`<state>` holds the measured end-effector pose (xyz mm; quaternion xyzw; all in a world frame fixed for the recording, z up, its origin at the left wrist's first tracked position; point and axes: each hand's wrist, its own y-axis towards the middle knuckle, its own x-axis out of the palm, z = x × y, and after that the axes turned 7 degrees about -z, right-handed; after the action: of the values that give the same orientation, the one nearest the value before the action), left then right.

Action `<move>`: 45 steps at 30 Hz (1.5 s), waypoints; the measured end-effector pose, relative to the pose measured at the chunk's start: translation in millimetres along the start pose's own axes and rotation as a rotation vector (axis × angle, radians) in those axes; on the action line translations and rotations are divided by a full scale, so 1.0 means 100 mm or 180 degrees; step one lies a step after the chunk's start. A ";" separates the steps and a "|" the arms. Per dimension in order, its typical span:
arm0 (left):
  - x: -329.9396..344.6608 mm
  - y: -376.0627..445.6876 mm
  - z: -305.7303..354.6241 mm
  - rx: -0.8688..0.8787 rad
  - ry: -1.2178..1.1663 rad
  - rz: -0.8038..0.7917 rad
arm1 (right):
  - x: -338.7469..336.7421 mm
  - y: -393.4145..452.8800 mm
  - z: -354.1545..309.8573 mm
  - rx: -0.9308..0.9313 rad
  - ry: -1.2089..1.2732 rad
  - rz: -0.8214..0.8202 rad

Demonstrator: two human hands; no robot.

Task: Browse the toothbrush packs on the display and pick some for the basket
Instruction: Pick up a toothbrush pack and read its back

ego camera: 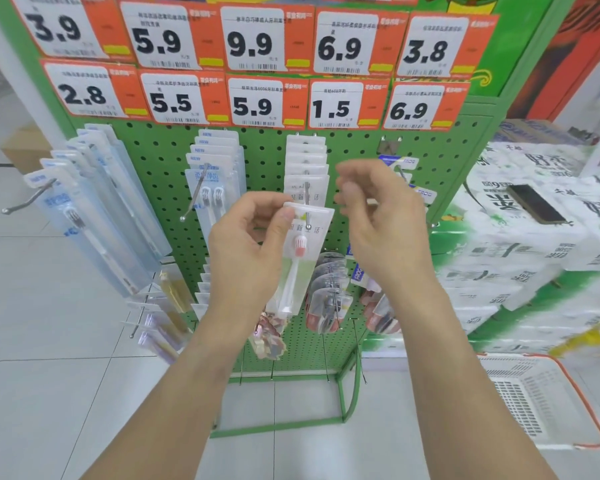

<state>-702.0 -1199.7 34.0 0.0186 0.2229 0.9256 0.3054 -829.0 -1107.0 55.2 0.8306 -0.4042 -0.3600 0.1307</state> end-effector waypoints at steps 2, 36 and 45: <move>0.00 0.01 0.00 0.0015 0.0044 -0.0005 | 0.00 0.15 -0.01 -0.0123 -0.0337 -0.0137; 0.03 0.03 -0.01 0.0081 0.0367 0.0086 | -0.21 -0.17 -0.08 -0.0543 -0.0771 0.0571; 0.10 -0.07 -0.04 -0.0165 0.0079 0.0286 | -0.21 -0.73 -0.14 -0.0625 -0.0258 0.1414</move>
<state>-707.4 -1190.7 26.8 0.0092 0.2016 0.9440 0.2611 -785.8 -1045.8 38.1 0.6896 -0.5449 -0.3929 0.2705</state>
